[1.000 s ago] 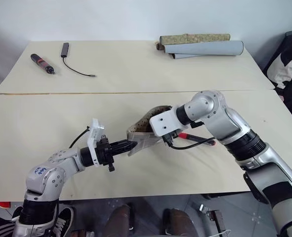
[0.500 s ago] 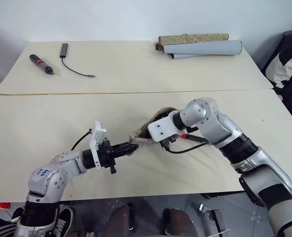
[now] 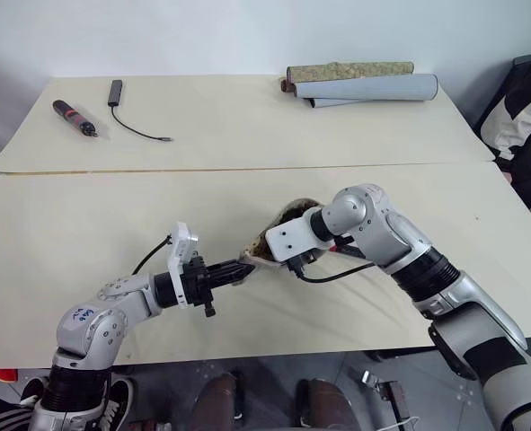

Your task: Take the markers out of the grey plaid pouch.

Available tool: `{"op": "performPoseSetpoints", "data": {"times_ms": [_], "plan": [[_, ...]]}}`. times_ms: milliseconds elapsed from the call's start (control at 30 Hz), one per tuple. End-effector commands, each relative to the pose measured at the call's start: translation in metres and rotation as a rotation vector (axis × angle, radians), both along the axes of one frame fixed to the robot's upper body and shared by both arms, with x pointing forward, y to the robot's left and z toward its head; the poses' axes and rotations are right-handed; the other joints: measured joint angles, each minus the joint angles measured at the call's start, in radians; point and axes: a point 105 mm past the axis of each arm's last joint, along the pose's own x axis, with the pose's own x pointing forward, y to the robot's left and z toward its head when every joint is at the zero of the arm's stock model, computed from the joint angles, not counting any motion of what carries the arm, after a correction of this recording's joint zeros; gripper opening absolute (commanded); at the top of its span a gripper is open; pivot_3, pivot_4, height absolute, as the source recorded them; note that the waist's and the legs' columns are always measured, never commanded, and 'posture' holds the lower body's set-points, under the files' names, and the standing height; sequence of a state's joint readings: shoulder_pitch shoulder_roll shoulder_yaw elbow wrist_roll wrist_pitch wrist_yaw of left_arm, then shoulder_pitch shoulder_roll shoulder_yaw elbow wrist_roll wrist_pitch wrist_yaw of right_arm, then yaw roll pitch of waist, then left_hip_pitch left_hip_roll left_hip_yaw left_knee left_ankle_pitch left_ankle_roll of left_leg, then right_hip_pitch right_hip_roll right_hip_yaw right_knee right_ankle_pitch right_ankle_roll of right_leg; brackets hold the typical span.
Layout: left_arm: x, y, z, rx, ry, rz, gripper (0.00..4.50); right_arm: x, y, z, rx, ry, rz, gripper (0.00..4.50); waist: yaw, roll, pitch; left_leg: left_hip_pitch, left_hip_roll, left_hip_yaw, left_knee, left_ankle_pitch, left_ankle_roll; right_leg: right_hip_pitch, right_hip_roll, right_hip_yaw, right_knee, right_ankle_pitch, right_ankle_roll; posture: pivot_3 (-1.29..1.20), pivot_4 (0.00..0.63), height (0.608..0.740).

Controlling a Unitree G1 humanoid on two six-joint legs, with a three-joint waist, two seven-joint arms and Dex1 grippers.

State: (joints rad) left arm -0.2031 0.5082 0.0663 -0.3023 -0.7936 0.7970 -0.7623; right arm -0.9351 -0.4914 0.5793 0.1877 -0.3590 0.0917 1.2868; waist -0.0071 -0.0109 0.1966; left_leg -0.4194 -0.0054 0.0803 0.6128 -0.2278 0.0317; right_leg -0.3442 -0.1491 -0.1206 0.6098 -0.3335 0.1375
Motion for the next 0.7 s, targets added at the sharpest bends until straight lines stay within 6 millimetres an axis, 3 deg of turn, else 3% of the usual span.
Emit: {"op": "performPoseSetpoints", "data": {"times_ms": [33,267,400,700], "plan": [[-0.004,-0.004,0.014,-0.016,-0.079,-0.019,0.00,-0.004,0.000,0.002,0.037,0.030,-0.006,1.09,0.000,0.000,0.000,0.000,0.000,0.000,0.000,0.000,0.000,0.000,0.000,0.000,0.000,0.000,0.000,0.00,0.150,0.740],[0.003,0.002,0.013,0.004,-0.112,0.026,0.00,-0.018,0.002,0.036,0.186,0.090,-0.007,1.08,0.004,0.000,0.000,-0.001,0.000,0.000,0.000,0.000,0.000,-0.001,0.000,0.000,0.000,0.000,0.000,0.00,0.150,0.740],[0.016,0.012,0.013,0.048,-0.188,0.112,0.00,-0.027,0.000,0.068,0.375,0.155,-0.019,1.08,0.005,0.000,0.000,-0.001,0.000,0.000,0.000,0.000,0.000,-0.001,0.000,0.000,0.000,0.000,0.000,0.00,0.150,0.740],[0.018,0.015,0.008,0.098,-0.229,0.114,0.00,-0.032,-0.007,0.086,0.514,0.232,-0.048,1.08,0.003,0.000,0.000,-0.002,0.000,0.001,-0.001,0.000,0.000,-0.003,0.000,0.001,0.000,0.000,-0.001,0.00,0.150,0.740]]}}
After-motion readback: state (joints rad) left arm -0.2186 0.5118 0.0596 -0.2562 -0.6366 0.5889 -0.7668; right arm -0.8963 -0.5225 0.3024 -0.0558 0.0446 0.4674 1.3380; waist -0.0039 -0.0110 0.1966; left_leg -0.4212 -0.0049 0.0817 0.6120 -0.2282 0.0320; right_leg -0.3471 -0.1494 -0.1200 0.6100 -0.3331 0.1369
